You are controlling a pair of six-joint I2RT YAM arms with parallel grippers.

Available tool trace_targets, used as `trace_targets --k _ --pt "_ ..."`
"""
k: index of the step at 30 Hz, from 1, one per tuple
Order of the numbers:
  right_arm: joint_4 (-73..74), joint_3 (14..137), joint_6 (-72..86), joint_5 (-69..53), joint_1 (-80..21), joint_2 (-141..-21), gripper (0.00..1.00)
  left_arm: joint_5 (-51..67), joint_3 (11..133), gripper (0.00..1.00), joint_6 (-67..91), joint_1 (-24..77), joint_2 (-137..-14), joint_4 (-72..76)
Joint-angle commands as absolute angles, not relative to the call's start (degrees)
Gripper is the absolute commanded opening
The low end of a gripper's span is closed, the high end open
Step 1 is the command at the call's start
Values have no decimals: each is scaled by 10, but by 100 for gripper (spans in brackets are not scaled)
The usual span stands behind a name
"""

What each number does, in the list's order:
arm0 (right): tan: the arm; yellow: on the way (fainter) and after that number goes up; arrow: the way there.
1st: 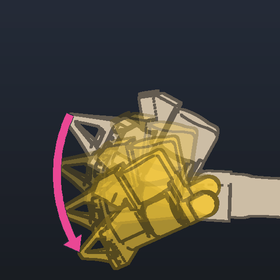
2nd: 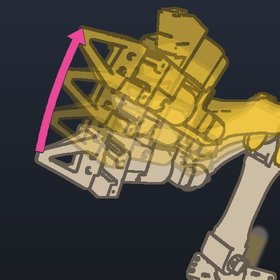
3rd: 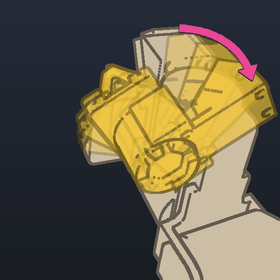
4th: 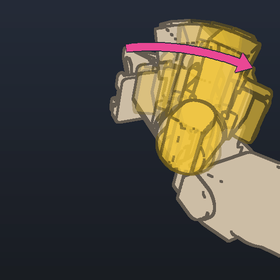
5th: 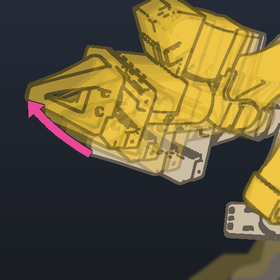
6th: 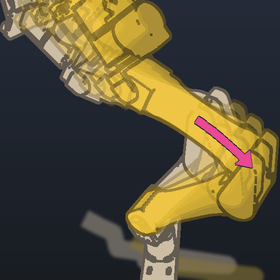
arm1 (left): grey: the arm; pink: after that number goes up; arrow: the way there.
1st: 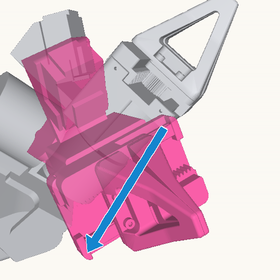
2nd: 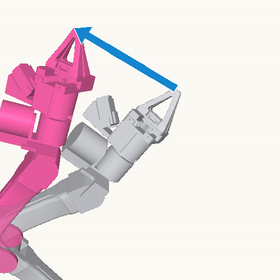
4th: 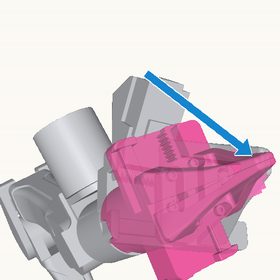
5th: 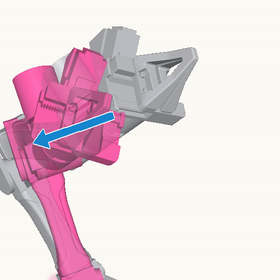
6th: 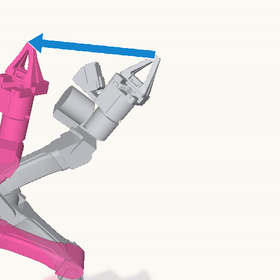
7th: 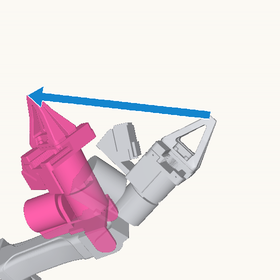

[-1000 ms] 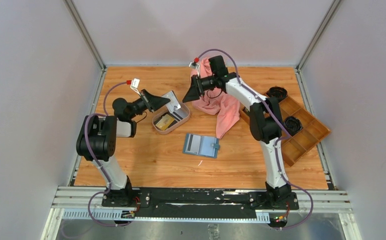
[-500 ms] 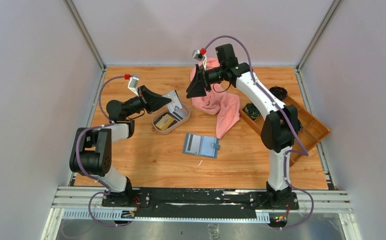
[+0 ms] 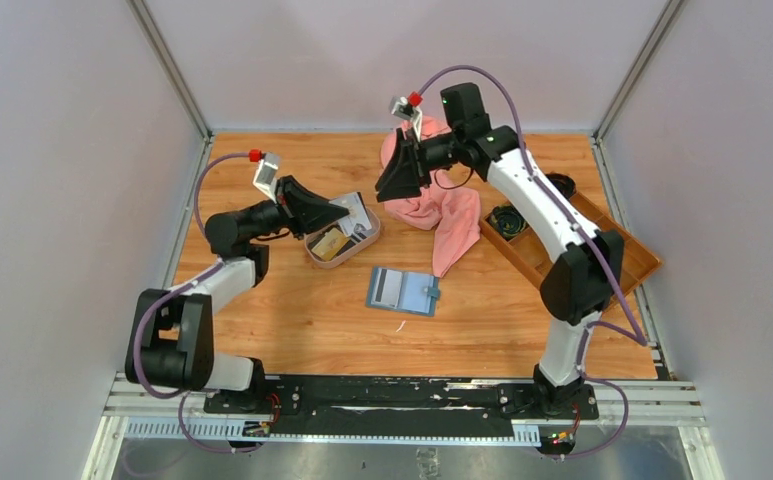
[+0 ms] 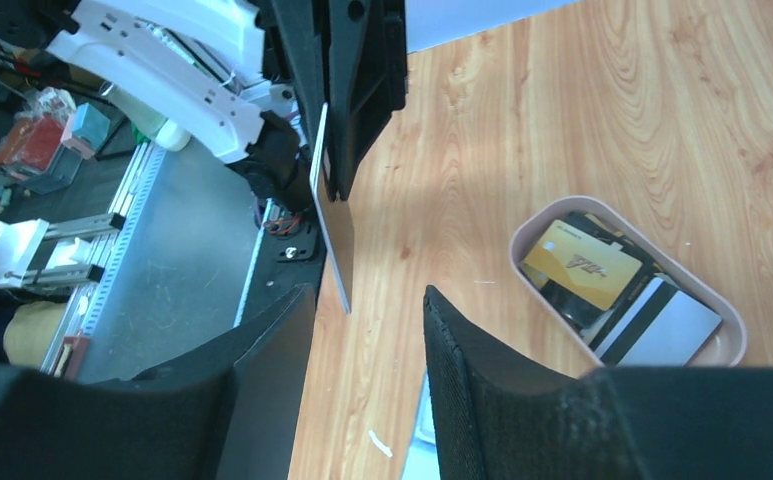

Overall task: Put the credit cards into the card holder
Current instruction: Place the credit card in the storage box.

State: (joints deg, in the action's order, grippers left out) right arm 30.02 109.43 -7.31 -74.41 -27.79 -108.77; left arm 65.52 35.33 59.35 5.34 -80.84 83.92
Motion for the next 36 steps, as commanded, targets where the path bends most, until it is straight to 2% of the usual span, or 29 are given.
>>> trace_targets --k 1,6,10,16,20,28,36 --pt "310 1042 -52 -754 -295 -1003 50 672 340 0 639 64 -750 864" --pt "311 1011 -32 -744 -305 -964 55 671 335 0 666 80 -721 846" --pt "310 1008 -5 -725 -330 -953 55 685 361 0 748 98 -740 867" --pt "292 995 69 -662 -336 -956 48 690 365 0 797 101 -751 867" --pt "233 977 139 -704 -336 -963 42 696 364 0 802 101 -766 868" --pt "218 982 153 -726 -331 -965 26 705 367 0 807 101 -777 868" --pt "216 973 144 -740 -311 -965 21 712 366 0 807 101 -777 870"
